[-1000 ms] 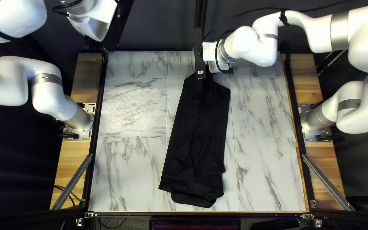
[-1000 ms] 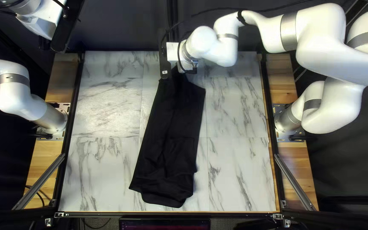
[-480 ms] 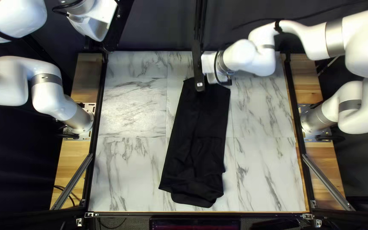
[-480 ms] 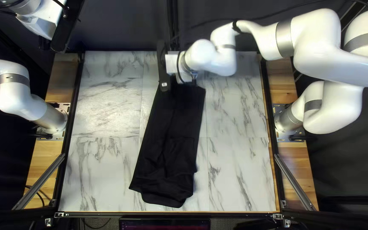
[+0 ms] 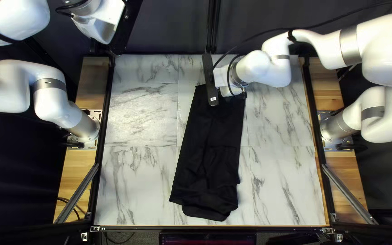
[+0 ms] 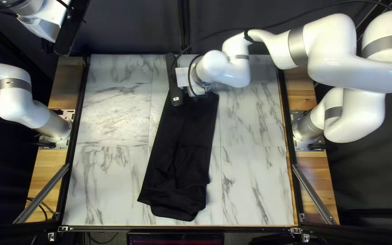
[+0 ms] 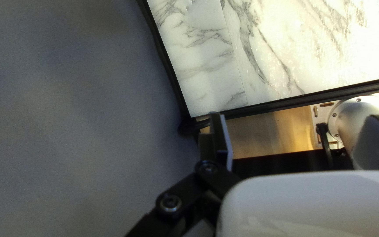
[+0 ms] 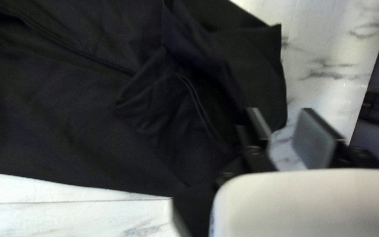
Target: Fold t-shirt
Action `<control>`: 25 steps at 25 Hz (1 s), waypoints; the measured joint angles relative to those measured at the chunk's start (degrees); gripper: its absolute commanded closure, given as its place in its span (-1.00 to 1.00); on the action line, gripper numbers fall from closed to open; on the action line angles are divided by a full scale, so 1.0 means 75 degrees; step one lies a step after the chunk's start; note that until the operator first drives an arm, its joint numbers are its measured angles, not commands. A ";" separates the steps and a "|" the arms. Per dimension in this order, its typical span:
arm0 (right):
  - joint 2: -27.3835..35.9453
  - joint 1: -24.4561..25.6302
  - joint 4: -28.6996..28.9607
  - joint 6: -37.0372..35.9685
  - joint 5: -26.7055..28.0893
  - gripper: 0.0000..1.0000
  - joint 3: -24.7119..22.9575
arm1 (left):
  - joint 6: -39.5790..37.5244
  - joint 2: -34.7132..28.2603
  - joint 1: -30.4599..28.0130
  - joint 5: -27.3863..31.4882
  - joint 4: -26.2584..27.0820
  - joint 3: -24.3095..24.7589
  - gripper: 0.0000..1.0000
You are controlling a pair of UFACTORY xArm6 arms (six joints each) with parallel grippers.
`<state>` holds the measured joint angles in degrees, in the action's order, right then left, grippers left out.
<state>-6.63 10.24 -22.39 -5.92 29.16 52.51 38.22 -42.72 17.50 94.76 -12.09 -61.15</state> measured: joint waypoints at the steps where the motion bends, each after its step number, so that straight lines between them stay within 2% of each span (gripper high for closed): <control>1: -0.0065 -0.0035 -0.0044 0.0048 0.0016 -1.00 0.0048 | 0.0000 0.0000 0.0000 0.0000 0.0000 0.0000 -1.00; 9: -0.0168 -0.0360 -0.0275 0.0493 0.0056 -1.00 -0.0109 | 0.0000 0.0000 0.0000 0.0000 0.0000 0.0000 -1.00; 14: -0.0214 -0.0250 -0.0180 0.0352 -0.0164 -1.00 -0.0431 | 0.0000 0.0000 0.0000 0.0000 0.0000 0.0000 -1.00; 16: -0.0242 -0.0198 -0.0118 0.0249 -0.0209 -0.91 -0.0466 | 0.0000 0.0000 0.0000 0.0000 0.0000 0.0000 -1.00; 20: -0.0438 -0.0075 0.0029 -0.0034 -0.0336 -0.52 -0.0477 | 0.0000 0.0000 0.0000 0.0000 0.0000 0.0000 -1.00; 22: -0.0556 0.0001 0.0112 -0.0199 -0.0401 -0.41 -0.0477 | 0.0000 0.0000 0.0000 0.0000 0.0000 0.0000 -1.00; 23: -0.0595 0.0039 0.0154 -0.0275 -0.0423 -0.04 -0.0478 | 0.0000 0.0000 0.0000 0.0000 0.0000 0.0000 -1.00; 25: -0.0651 0.0105 0.0237 -0.0411 -0.0445 0.54 -0.0480 | 0.0000 0.0000 0.0000 0.0000 0.0000 0.0000 -1.00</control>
<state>-11.51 11.03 -20.61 -8.99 25.82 48.91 38.22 -42.72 17.50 94.76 -12.09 -61.15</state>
